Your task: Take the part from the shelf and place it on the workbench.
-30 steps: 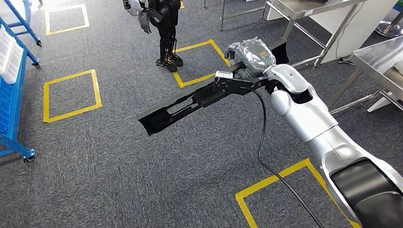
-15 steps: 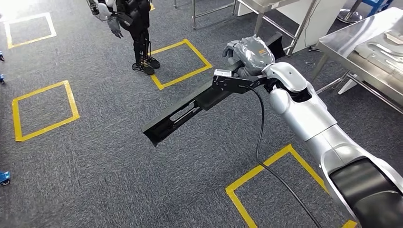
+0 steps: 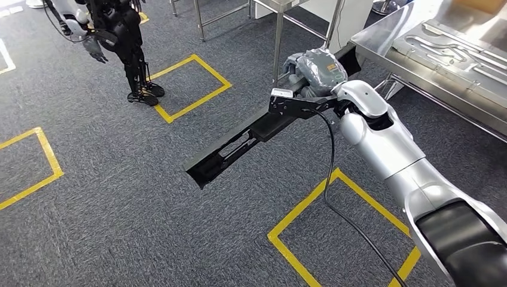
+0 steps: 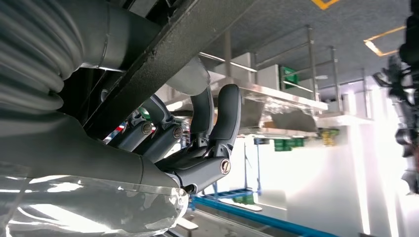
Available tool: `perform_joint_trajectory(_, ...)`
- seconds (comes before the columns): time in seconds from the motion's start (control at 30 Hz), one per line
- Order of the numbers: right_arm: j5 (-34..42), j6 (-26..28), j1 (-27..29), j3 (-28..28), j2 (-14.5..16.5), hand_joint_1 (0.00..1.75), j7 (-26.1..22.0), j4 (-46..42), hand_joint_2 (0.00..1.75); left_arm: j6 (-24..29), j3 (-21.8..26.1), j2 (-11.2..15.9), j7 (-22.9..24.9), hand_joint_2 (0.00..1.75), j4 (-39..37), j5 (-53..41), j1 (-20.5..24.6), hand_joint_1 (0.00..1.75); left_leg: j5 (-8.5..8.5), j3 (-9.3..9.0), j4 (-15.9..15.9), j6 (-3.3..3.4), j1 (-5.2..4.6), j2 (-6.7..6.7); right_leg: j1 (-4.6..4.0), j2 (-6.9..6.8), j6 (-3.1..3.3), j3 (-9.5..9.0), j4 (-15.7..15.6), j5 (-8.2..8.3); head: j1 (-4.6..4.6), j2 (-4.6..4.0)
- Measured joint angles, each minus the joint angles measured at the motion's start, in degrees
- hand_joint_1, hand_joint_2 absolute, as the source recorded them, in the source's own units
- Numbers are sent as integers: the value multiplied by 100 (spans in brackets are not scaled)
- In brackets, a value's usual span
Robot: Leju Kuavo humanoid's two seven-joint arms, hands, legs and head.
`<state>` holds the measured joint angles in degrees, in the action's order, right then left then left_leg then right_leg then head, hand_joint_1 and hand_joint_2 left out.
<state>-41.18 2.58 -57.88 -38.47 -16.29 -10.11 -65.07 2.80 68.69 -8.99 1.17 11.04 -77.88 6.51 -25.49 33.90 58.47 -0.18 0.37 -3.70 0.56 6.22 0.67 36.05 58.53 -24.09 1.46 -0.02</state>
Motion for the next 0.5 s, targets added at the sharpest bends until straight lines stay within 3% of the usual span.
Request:
perform_joint_trajectory(0.07,0,-2,5,3,-3,175,1,2,175,-3,2,-2,3,175,0,12,10,0,19,-24,-55,40,1,89,19,116,-83,28,-25,32,0,0)
perform_joint_trajectory(0.1,0,-1,5,9,-8,175,1,2,175,-4,3,-4,5,175,0,15,16,0,43,-42,-98,73,9,152,15,85,-115,42,-14,18,-1,0)
perform_joint_trajectory(0.17,1,0,-14,21,-12,175,-1,2,175,-5,5,-10,9,175,0,22,25,0,92,-76,-188,142,30,281,-5,-192,-155,197,306,-193,-2,0)
perform_joint_trajectory(0.23,2,-4,-14,26,-5,175,-1,8,175,-6,7,-10,19,175,0,28,22,0,99,-82,-207,170,17,398,9,-494,-184,542,1037,-554,-3,0)
perform_joint_trajectory(0.3,2,-11,9,26,-3,175,-1,24,175,-7,8,-10,32,175,0,41,12,0,85,-78,-196,166,15,517,45,-572,-224,779,1528,-679,-3,0)
perform_joint_trajectory(0.33,2,-15,11,26,-2,175,-1,32,175,-6,9,-12,36,175,0,50,11,0,73,-78,-186,157,18,575,62,-596,-240,750,1475,-592,-2,0)
perform_joint_trajectory(0.37,3,-17,3,26,1,175,-1,38,175,-5,11,-16,38,175,0,60,12,0,57,-82,-170,142,21,633,75,-636,-250,609,1209,-426,-2,0)
perform_joint_trajectory(0.43,5,-24,-46,26,19,175,-1,44,175,-2,21,-25,38,175,0,74,17,0,6,-84,-118,93,7,745,59,-833,-241,195,427,-113,-3,0)
perform_joint_trajectory(0.5,11,-32,-94,26,61,175,-1,49,175,2,36,-30,38,175,0,81,27,0,-39,-82,-74,33,-20,844,14,-952,-185,-3,17,-23,-2,0)
